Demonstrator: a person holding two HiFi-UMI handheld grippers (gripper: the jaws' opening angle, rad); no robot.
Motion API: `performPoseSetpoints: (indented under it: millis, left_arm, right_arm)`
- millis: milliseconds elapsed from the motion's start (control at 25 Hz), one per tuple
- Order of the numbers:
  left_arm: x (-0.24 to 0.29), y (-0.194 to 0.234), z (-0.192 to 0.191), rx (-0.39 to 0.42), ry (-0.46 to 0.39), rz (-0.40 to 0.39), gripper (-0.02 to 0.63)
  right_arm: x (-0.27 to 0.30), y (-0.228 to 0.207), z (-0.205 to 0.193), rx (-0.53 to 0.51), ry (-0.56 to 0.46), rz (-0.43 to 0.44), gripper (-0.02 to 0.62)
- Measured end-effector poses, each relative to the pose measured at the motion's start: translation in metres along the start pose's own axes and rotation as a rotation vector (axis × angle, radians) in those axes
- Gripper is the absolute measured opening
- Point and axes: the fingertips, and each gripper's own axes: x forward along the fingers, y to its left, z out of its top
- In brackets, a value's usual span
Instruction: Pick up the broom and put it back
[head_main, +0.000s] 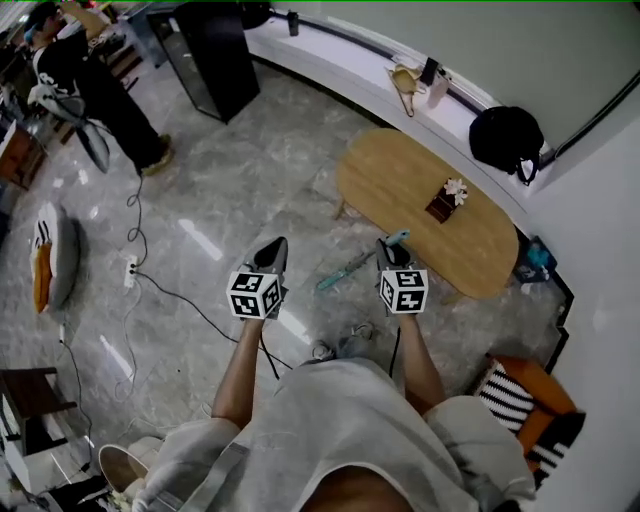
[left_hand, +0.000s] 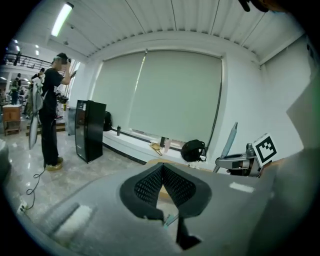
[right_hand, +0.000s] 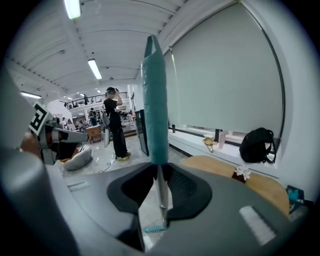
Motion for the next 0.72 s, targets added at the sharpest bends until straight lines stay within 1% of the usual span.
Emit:
performPoseSetpoints:
  millis: [120,360,560,720]
  left_arm:
    - [0.043,-0.037,0.012,0.042,0.022,-0.093,0.003]
    - [0.12,-0.132,0.017,0.129,0.078,-0.275,0.003]
    - [0.159,-0.199,0.014,0.178,0.102,-0.387,0.003]
    - [0.177,-0.24,-0.001,0.21,0.145,-0.477,0.003]
  right_arm:
    - [-0.017,-0.036,-0.005,0.04,-0.006,-0.081,0.087]
    - [-0.066,-0.12,-0.031,0.123,-0.007,-0.248,0.087]
    - [-0.107,-0.172,-0.059,0.182,-0.007,-0.366,0.087]
    - [-0.136,-0.197,-0.082,0.232,0.008,-0.456,0.087]
